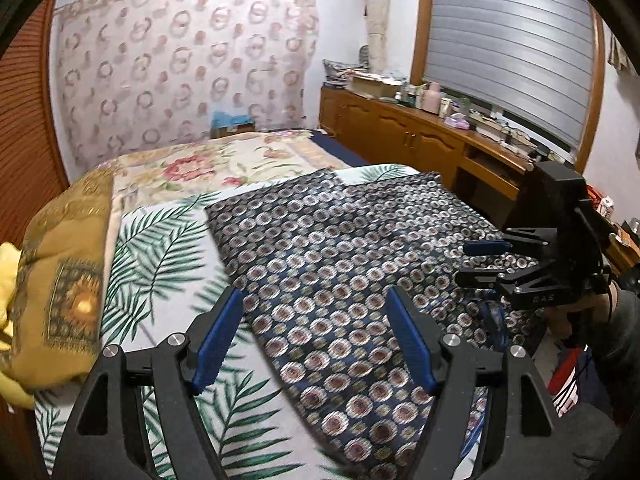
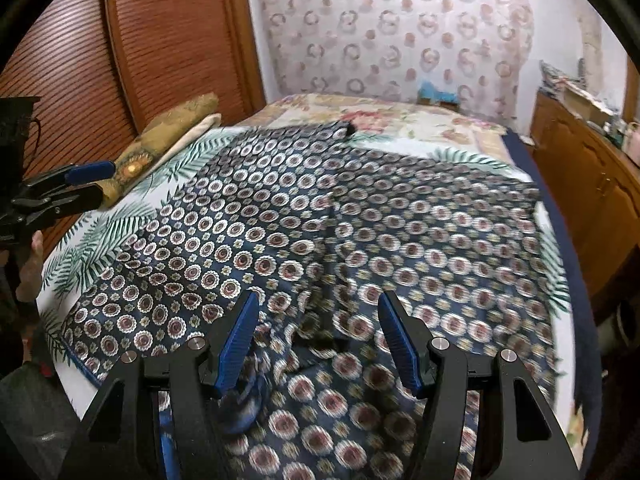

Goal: Fold small clothes
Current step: 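Move the right tool to the other shirt half and grasp its edge, then lift the grasped half with the right tool and fold it over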

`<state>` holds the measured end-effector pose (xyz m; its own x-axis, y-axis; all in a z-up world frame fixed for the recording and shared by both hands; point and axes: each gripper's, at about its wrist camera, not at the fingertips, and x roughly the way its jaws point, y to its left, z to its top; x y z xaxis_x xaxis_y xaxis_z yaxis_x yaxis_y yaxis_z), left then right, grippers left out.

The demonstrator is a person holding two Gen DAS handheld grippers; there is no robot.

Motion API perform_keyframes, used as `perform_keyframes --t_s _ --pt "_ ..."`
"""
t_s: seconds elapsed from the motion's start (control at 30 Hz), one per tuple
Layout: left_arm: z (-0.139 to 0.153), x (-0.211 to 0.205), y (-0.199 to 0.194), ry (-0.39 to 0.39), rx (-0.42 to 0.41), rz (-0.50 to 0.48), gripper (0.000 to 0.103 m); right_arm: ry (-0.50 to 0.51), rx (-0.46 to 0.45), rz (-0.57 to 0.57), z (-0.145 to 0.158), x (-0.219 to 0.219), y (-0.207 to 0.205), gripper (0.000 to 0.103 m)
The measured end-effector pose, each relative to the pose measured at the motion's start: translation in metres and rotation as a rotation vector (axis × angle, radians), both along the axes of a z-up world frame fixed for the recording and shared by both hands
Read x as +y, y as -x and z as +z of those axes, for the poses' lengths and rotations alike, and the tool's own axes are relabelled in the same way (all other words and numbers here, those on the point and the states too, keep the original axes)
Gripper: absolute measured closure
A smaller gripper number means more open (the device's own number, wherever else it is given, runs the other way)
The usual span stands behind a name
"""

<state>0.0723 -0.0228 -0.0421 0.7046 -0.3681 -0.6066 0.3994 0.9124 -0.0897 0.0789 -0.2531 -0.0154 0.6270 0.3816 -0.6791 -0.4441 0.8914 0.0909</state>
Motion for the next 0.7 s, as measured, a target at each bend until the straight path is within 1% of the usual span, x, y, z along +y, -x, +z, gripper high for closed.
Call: perform_keyframes --t_s 0.13,0.23,0.33,0.4,0.43,0.47,0.6,0.7 --pt "-0.009 0.007 0.003 -0.007 0.010 0.021 0.028 0.022 0.043 0.024 -0.012 0.012 -0.015 0.042" --pt "-0.013 0.011 0.004 0.001 0.017 0.028 0.028 0.026 0.061 0.032 -0.018 0.021 -0.023 0.046" --pt "-0.017 0.013 0.004 0.005 0.026 0.033 0.028 0.025 0.063 0.049 -0.019 0.028 -0.027 0.061" --pt "-0.018 0.013 0.003 0.005 0.030 0.033 0.028 0.028 0.060 0.069 -0.021 0.034 -0.028 0.080" --pt "-0.019 0.012 0.002 0.004 0.031 0.034 0.028 0.031 0.054 0.077 -0.020 0.036 -0.026 0.085" --pt "-0.020 0.013 0.003 0.004 0.033 0.035 0.028 0.029 0.047 0.089 -0.019 0.038 -0.026 0.095" --pt "-0.021 0.012 0.003 0.009 0.039 0.032 0.028 0.014 -0.019 0.082 -0.006 0.032 -0.012 0.099" --pt "-0.022 0.008 0.004 0.008 0.040 0.022 0.028 0.012 -0.064 0.046 0.002 0.021 -0.001 0.099"
